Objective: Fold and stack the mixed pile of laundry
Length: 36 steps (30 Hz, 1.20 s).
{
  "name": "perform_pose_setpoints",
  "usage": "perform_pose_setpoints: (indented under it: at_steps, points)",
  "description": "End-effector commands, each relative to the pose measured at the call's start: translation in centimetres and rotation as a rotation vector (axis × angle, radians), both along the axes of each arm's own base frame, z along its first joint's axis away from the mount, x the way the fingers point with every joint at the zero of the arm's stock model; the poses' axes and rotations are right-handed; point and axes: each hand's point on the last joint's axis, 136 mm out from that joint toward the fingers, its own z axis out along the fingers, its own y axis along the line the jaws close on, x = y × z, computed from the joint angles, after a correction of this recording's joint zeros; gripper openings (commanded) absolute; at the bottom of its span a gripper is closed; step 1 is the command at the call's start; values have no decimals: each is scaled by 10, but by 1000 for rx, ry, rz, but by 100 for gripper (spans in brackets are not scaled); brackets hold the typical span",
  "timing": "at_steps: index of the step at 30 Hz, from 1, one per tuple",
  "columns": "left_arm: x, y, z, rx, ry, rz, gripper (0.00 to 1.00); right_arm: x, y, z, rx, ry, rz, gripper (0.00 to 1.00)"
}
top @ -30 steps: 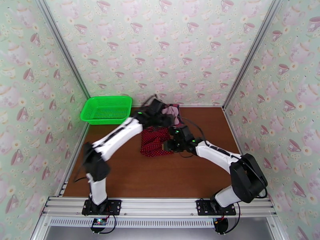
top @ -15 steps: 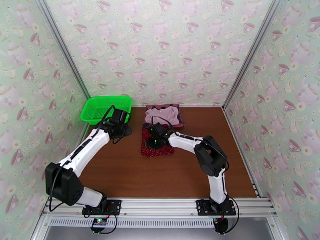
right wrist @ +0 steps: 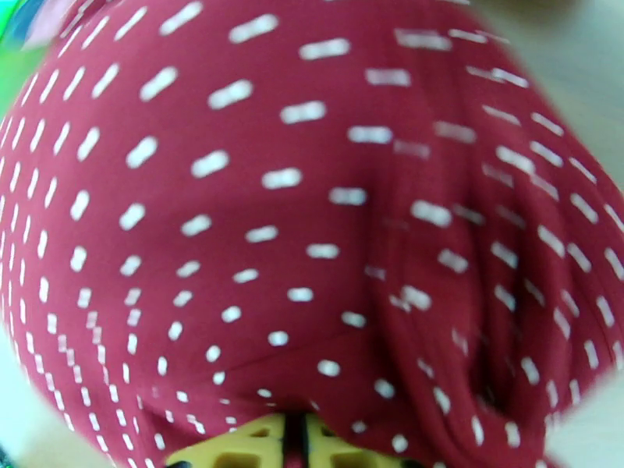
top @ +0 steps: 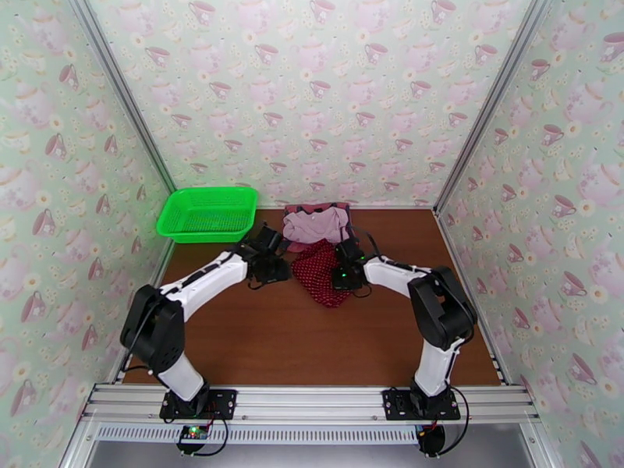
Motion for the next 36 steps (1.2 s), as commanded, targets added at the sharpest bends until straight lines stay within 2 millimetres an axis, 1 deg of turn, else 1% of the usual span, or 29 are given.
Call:
perform_pose_setpoints:
  at_steps: [1, 2, 3, 4, 5, 6, 7, 10, 13, 15, 18, 20, 23, 25, 28, 31, 34, 35, 36]
  points:
    - [15, -14, 9, -37, -26, -14, 66, -2, -25, 39, -70, -79, -16, 36]
    - [20, -17, 10, -34, -33, -25, 71, -6, -24, 46, -44, -84, -30, 41]
    - [27, -20, 11, -22, -42, -41, 78, -12, -23, 54, -5, -83, -57, 45]
    - [35, -23, 10, -8, -46, -61, 84, -19, -21, 57, 37, -70, -84, 49]
    - [42, -26, 8, 4, -45, -81, 88, -25, -18, 58, 75, -58, -97, 51]
    - [52, -31, 10, 11, -51, -109, 90, -32, -16, 56, 110, -39, -115, 54]
    - [61, -37, 8, 20, -50, -140, 92, -38, -16, 54, 128, -22, -134, 55]
    - [81, -56, -1, 21, -44, -237, 97, -51, -26, 43, 119, 0, -189, 58]
    - [96, -72, -13, 30, -43, -317, 100, -61, -37, 35, 96, 12, -242, 63]
    - [100, -75, -24, 54, -30, -360, 100, -67, -40, 31, 100, 24, -264, 65]
    - [105, -83, -37, 66, -40, -423, 100, -70, -43, 24, 108, 23, -290, 68]
    - [106, -88, -45, 58, -44, -458, 100, -66, -42, 20, 111, 14, -300, 69]
    - [102, -98, -57, 22, -34, -507, 100, -53, -36, 17, 134, -6, -312, 69]
    - [95, -107, -64, -20, -16, -538, 100, -43, -30, 15, 162, -10, -320, 69]
    - [85, -118, -77, -76, 8, -573, 100, -32, -21, 8, 183, -2, -329, 69]
    - [75, -128, -89, -119, 32, -598, 100, -25, -17, -6, 183, 13, -345, 69]
    - [65, -135, -101, -135, 61, -618, 100, -20, -13, -20, 192, 31, -353, 65]
    - [61, -137, -103, -140, 69, -626, 98, -20, -12, -25, 191, 37, -355, 64]
    - [56, -139, -106, -147, 77, -629, 95, -19, -12, -29, 191, 39, -359, 62]
